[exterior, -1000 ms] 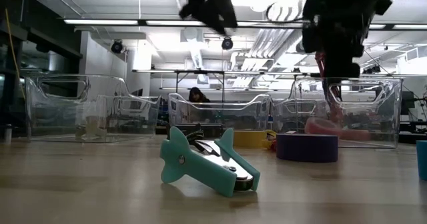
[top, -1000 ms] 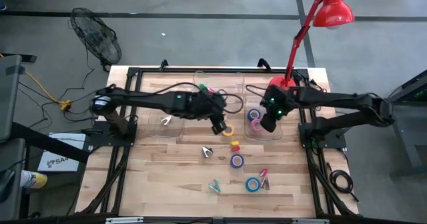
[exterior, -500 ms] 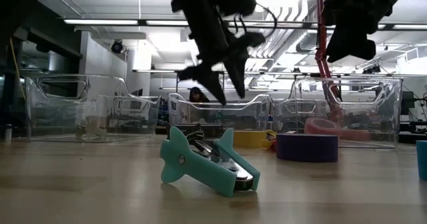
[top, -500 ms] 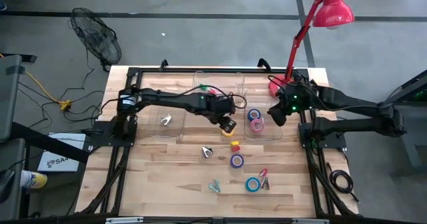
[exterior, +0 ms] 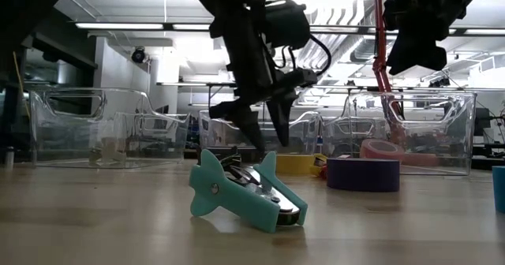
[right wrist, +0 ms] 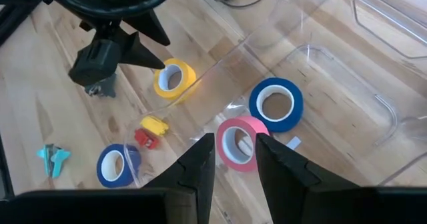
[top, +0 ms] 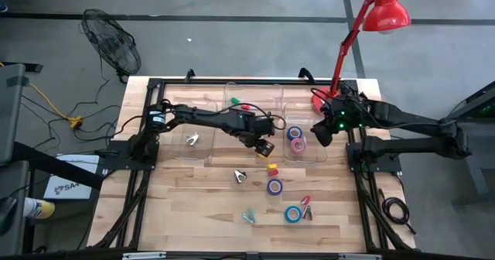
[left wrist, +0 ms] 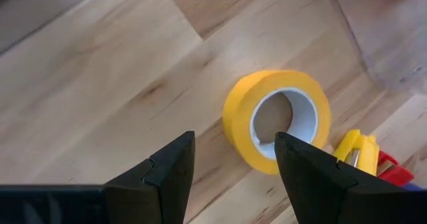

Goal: Pick and place Stapler, Stapler remover, tape
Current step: Put the yellow tape into the bottom right transparent bin

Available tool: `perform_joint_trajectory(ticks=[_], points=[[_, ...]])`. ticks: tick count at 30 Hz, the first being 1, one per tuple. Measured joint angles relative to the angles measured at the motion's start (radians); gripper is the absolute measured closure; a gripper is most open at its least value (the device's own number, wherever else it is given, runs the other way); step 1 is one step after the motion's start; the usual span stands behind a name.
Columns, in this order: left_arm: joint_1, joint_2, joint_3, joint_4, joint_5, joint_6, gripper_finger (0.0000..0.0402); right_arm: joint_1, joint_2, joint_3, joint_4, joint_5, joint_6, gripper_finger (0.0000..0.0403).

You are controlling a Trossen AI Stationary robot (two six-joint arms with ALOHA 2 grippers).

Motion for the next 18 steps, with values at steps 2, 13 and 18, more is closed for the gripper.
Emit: perform_joint_trajectory(ticks=[2,13,18], points=[[0.0,0.01,0.001,0.013,-0.009,-0.003,0.0199,0.0,0.0,0.0,-0.001,0.002,-0.001,0.0302],[0.0,0.037,0.004,0.018,0.007,-0.004,0.0199,0.0,0.0,0.0,-0.001,0.024,-0.003,0.0302],[0.0,0.045,0.001,0.011,0.008,-0.002,0.0199,0.0,0.0,0.0,-0.001,0.026,-0.003,0.0302]])
